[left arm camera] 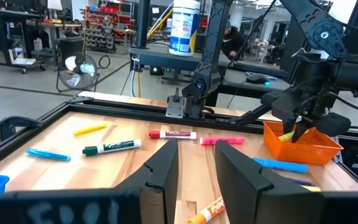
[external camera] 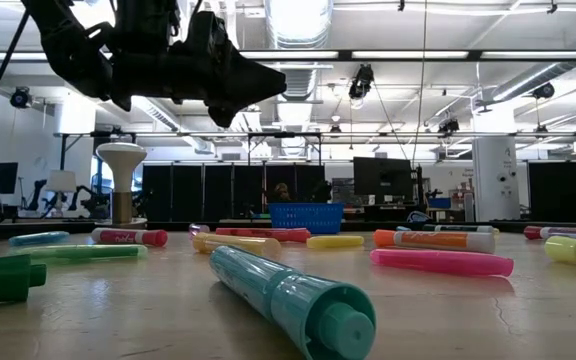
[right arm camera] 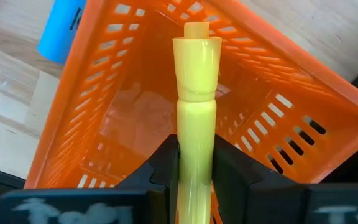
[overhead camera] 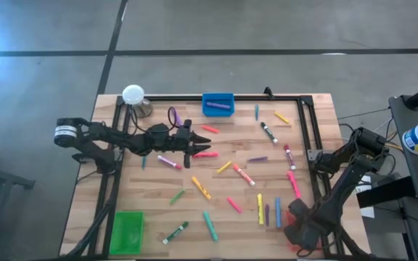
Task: Pick & Place Markers
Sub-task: Put the left yellow highlighter into the blue bin
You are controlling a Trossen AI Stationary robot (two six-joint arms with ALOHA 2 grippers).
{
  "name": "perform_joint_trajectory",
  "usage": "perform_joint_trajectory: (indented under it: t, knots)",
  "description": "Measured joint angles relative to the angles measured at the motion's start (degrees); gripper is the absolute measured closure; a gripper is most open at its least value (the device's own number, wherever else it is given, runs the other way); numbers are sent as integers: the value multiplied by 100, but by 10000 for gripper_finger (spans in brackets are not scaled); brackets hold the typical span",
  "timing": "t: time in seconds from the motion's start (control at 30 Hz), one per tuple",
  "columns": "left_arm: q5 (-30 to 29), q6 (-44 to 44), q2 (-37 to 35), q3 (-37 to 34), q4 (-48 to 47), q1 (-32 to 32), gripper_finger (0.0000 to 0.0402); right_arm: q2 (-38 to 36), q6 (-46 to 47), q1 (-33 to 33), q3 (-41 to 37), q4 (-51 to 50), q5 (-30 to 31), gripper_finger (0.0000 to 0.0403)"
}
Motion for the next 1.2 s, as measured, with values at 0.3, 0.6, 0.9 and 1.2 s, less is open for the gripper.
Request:
perform_joint_trajectory:
  t: [0.3, 0.6, 0.9, 1.2]
  knots:
    - [-2, -43, -2, 17, 7, 33, 301, -152, -189, 0, 168, 94, -153, 335]
    - [-2, -72, -3, 20, 7, 64, 301, -674, -228, -27, 290, -22, -190, 335]
    - [666, -218, -7, 7, -87, 754, 348, -2077, -1713, -724, 232, -679, 824, 335]
    - [1021, -374, -7, 0, 64, 1638, 400, -3247, -7121, -3738, -85, -314, 1490, 335]
